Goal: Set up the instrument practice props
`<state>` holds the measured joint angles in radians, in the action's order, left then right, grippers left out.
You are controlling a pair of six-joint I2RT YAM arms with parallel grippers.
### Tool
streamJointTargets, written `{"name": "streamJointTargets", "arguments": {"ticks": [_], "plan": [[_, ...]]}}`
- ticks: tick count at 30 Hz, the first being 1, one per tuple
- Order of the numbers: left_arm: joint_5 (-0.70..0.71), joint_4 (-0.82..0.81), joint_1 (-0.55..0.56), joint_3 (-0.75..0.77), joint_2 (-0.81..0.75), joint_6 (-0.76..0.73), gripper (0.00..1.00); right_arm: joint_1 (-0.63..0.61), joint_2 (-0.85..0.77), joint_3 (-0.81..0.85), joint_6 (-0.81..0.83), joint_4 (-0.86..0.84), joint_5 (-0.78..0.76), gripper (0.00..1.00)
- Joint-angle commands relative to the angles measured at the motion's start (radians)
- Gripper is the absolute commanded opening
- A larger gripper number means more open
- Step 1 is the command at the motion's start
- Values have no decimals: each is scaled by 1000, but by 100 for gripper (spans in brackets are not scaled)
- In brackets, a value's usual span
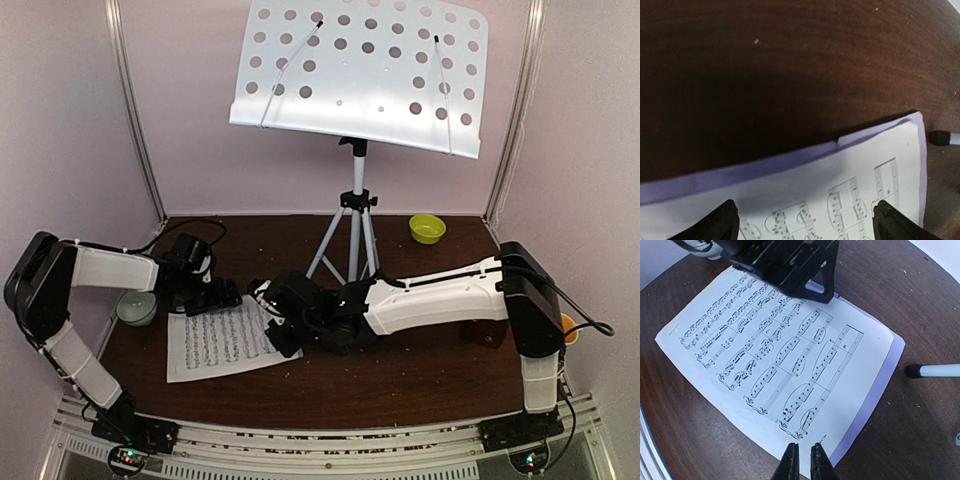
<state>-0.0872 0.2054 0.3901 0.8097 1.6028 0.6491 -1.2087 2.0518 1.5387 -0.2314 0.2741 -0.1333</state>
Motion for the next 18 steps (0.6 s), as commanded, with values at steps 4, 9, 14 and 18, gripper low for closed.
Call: {"name": "streamJointTargets", "arguments": {"ticks": [4, 9, 14, 18], "plan": [[-20, 41, -49, 125, -55, -70, 96, 31, -9, 5, 17, -27, 14, 11], [74, 68, -47, -136, -323, 131, 98, 33, -15, -6, 23, -50, 70, 12], [202, 252, -43, -274, -570, 307, 98, 33, -23, -20, 18, -73, 100, 14], [253, 446, -44, -296, -651, 399, 98, 34, -11, -4, 18, -71, 117, 16]]}}
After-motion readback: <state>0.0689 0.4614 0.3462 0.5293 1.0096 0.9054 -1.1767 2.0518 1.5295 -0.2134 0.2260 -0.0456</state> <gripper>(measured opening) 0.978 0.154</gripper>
